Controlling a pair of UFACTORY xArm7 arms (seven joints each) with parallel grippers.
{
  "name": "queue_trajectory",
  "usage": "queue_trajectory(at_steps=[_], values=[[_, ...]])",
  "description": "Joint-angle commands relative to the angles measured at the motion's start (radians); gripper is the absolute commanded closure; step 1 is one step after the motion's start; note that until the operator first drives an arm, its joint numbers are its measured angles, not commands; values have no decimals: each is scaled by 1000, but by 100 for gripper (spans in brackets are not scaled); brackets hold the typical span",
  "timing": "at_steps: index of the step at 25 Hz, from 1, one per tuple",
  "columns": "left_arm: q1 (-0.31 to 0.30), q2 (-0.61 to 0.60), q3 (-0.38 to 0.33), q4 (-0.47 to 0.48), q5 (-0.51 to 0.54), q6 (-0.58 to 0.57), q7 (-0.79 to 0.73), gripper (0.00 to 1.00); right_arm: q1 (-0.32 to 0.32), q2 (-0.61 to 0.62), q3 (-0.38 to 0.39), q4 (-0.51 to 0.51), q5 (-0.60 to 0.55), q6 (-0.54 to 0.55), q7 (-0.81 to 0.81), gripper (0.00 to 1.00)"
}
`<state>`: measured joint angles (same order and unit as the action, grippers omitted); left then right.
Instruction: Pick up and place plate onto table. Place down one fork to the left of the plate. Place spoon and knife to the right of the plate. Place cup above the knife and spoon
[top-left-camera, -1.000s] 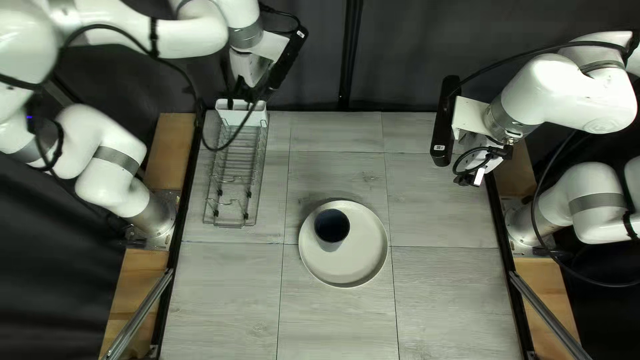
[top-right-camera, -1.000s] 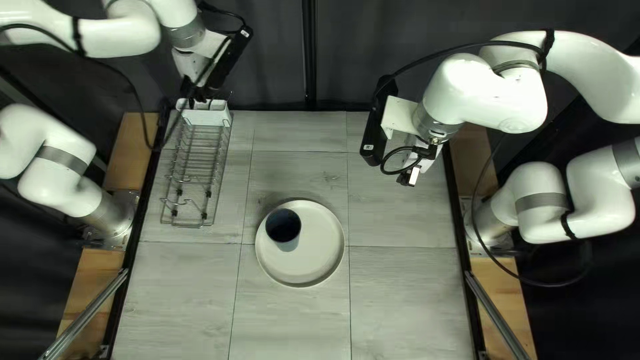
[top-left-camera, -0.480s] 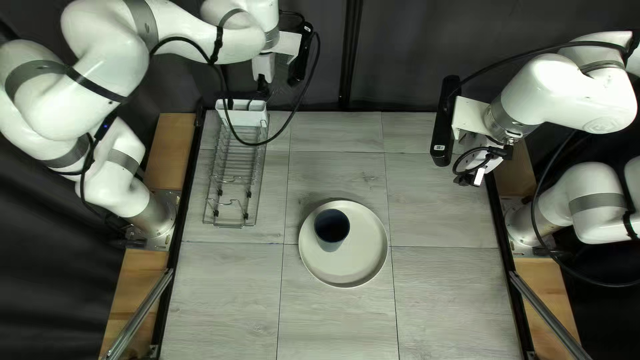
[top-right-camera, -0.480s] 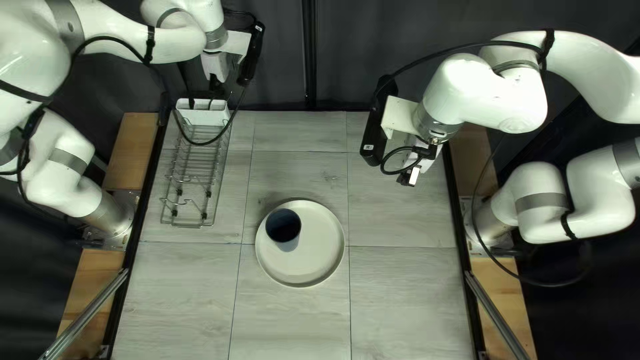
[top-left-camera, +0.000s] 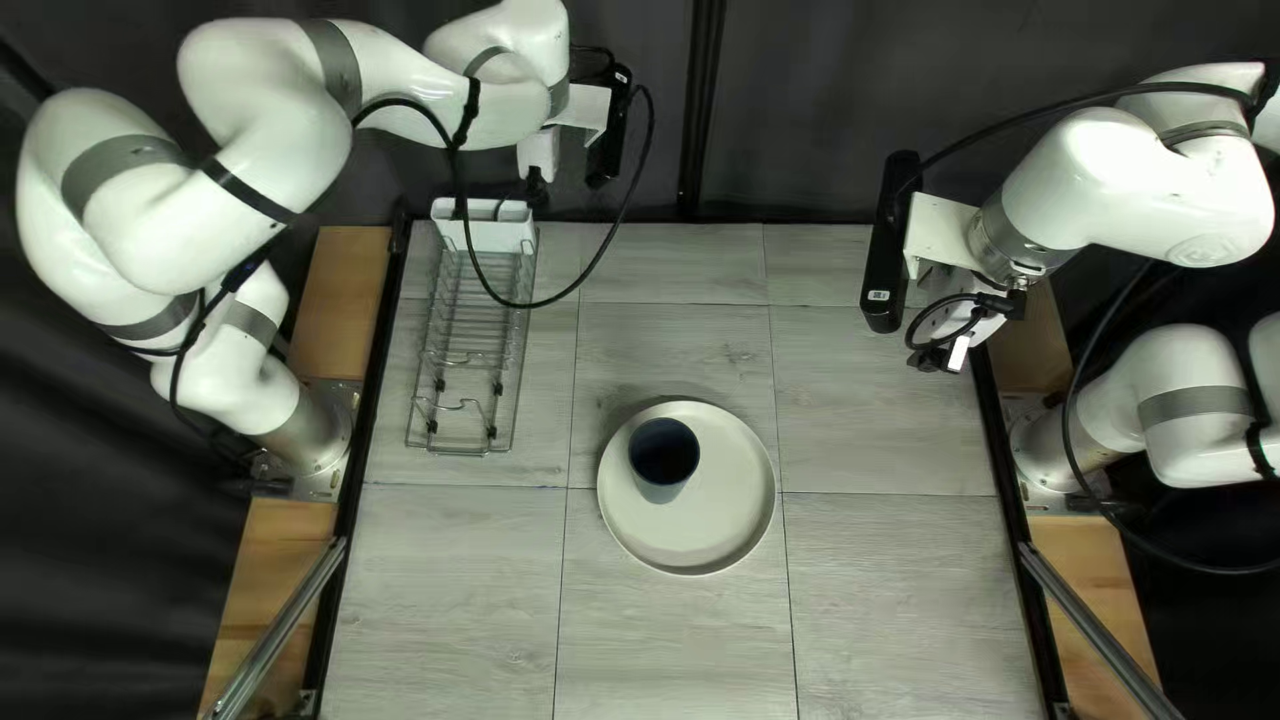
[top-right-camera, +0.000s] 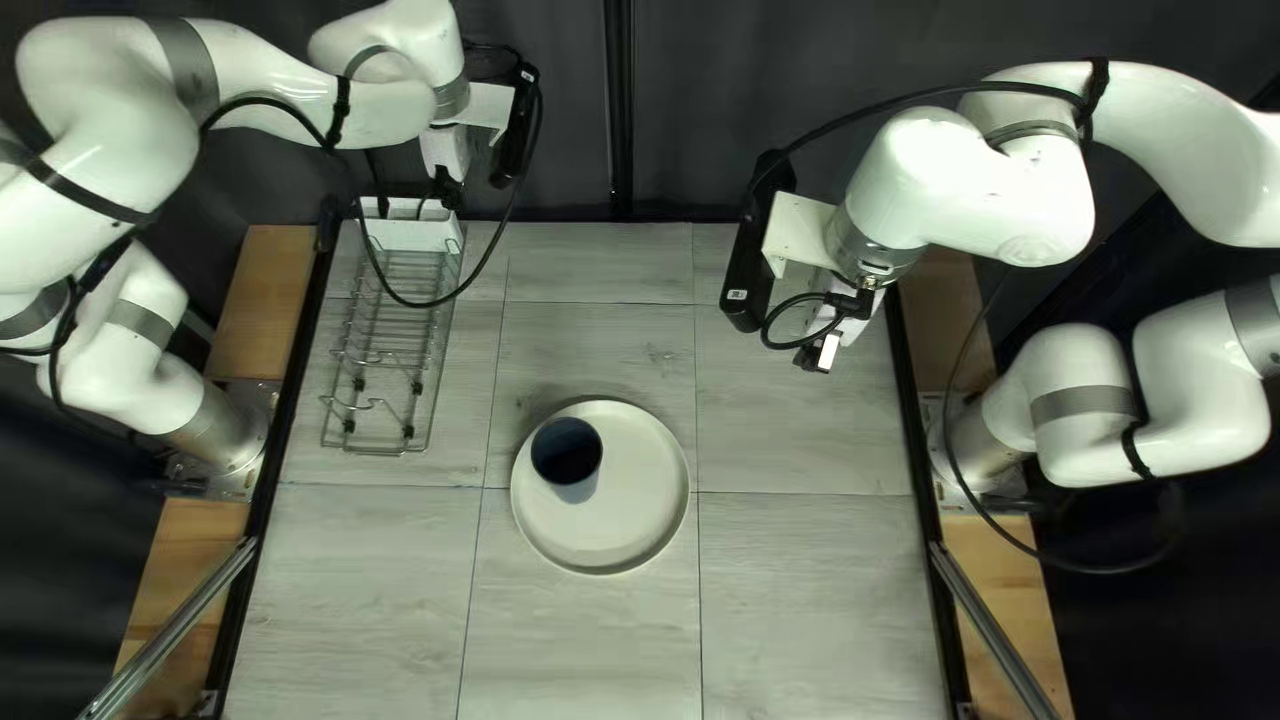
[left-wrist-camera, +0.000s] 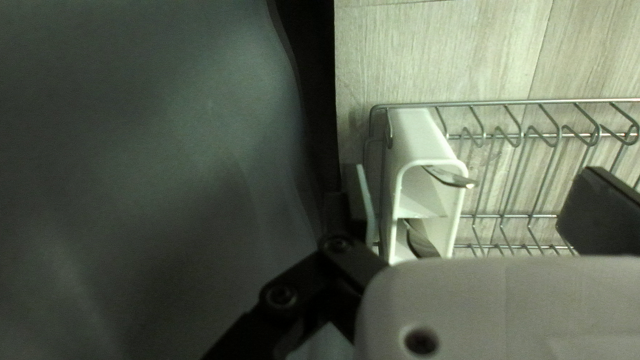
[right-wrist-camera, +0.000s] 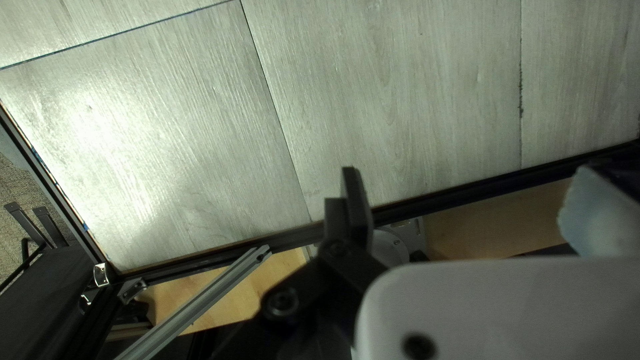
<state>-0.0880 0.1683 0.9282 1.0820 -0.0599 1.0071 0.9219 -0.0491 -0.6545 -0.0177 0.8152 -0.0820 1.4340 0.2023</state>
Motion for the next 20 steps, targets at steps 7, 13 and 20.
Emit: queue_trajectory(at_steps=[7,13,20], values=[[-16,-62,6,-14,35,25,-16,100,0,0,0,0,0,0,0,0],[-53,-224,-30,-28,161,81,-137,100,0,0,0,0,0,0,0,0],[-63,-415,-162,-1,282,228,-288,100,0,0,0,0,0,0,0,0]])
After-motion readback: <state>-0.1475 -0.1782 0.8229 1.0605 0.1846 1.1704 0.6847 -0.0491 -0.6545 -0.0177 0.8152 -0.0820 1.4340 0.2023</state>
